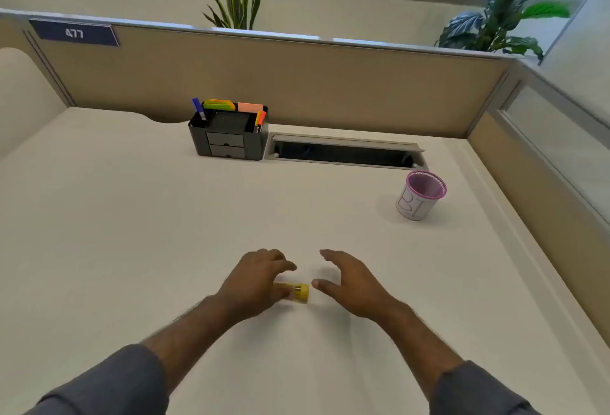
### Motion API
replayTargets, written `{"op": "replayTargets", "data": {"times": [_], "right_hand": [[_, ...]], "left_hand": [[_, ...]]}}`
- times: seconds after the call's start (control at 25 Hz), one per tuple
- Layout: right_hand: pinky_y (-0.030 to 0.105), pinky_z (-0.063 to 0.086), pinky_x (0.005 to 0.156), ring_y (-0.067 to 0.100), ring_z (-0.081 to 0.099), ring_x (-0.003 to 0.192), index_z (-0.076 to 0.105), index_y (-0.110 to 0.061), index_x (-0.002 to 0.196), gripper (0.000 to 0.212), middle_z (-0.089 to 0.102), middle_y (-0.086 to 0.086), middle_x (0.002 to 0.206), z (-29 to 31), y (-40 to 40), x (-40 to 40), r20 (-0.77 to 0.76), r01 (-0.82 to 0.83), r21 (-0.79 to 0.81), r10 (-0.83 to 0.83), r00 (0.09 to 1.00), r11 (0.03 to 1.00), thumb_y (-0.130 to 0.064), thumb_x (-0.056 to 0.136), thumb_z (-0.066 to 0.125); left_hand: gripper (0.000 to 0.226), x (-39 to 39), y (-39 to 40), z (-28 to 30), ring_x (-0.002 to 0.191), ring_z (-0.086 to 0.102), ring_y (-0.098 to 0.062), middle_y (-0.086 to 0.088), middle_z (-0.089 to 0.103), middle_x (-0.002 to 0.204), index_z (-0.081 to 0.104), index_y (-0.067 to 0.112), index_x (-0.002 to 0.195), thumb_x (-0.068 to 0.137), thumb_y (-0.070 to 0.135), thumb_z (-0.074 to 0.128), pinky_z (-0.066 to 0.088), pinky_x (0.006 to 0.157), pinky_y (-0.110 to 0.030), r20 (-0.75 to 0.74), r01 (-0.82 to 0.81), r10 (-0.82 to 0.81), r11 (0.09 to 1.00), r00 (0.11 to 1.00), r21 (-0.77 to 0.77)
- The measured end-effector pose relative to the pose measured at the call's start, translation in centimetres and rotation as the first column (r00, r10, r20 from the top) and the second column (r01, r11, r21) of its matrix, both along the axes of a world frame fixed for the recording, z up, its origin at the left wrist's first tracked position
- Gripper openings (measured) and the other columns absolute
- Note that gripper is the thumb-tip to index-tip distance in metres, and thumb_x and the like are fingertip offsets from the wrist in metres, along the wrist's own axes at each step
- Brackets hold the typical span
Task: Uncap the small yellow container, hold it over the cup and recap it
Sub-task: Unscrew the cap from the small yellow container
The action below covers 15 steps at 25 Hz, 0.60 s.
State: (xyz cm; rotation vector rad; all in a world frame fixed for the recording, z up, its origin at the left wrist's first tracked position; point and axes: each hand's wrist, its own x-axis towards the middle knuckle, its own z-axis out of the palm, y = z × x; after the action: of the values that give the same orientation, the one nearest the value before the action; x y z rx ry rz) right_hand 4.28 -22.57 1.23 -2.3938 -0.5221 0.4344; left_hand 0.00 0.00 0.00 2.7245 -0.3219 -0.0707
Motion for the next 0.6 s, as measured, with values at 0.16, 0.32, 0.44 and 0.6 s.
{"op": "replayTargets", "data": {"times": [0.16, 0.32, 0.44, 0.6], "right_hand": [[0.025, 0.040, 0.103, 0.010, 0.050, 0.121, 0.047, -0.022, 0.139, 0.061, 0.054, -0.002, 0.137, -0.7, 0.6, -0.9, -0.059, -0.059, 0.016, 0.060, 0.996, 0.998, -0.036, 0.085, 0.069], [0.019, 0.040, 0.094, 0.006, 0.051, 0.106, 0.052, -0.023, 0.134, 0.055, 0.058, -0.002, 0.128, -1.1, 1.0, -1.3, -0.060, -0.068, 0.038, 0.070, 0.996, 0.997, -0.030, 0.083, 0.071], [0.018, 0.043, 0.088, 0.007, 0.054, 0.098, 0.054, -0.025, 0.132, 0.053, 0.060, -0.003, 0.121, -1.2, 1.2, -1.6, -0.066, -0.057, 0.072, 0.062, 0.996, 0.996, -0.027, 0.082, 0.072], [0.019, 0.051, 0.077, 0.007, 0.058, 0.081, 0.061, -0.026, 0.123, 0.046, 0.062, -0.013, 0.102, 0.0, 1.6, -1.6, -0.053, -0.040, 0.181, 0.050, 0.997, 0.983, -0.027, 0.079, 0.076]], "left_hand": [[0.049, -0.8, -1.7, -1.6, 0.110, 0.053, -0.016, 0.009, 0.059, 0.120, 0.058, 0.034, 0.126, 0.079, 0.045, 0.067, 0.030, 0.089, -0.029, -0.013, -0.039, 0.040, 0.998, 0.999, 0.055], [0.031, -0.9, -2.0, -2.2, 0.103, 0.051, -0.016, 0.009, 0.060, 0.113, 0.061, 0.034, 0.118, 0.087, 0.034, 0.060, 0.027, 0.085, -0.029, 0.028, -0.089, 0.087, 0.993, 0.996, 0.071], [0.027, -1.4, -2.3, -2.6, 0.101, 0.051, -0.015, 0.010, 0.060, 0.110, 0.062, 0.033, 0.116, 0.089, 0.029, 0.059, 0.026, 0.084, -0.028, 0.037, -0.143, 0.143, 0.990, 0.989, -0.011], [0.026, -1.6, -2.4, -1.7, 0.097, 0.056, -0.014, 0.009, 0.066, 0.106, 0.066, 0.027, 0.115, 0.088, 0.031, 0.064, 0.036, 0.086, -0.030, 0.064, -0.151, 0.169, 0.963, 0.984, -0.222]]}}
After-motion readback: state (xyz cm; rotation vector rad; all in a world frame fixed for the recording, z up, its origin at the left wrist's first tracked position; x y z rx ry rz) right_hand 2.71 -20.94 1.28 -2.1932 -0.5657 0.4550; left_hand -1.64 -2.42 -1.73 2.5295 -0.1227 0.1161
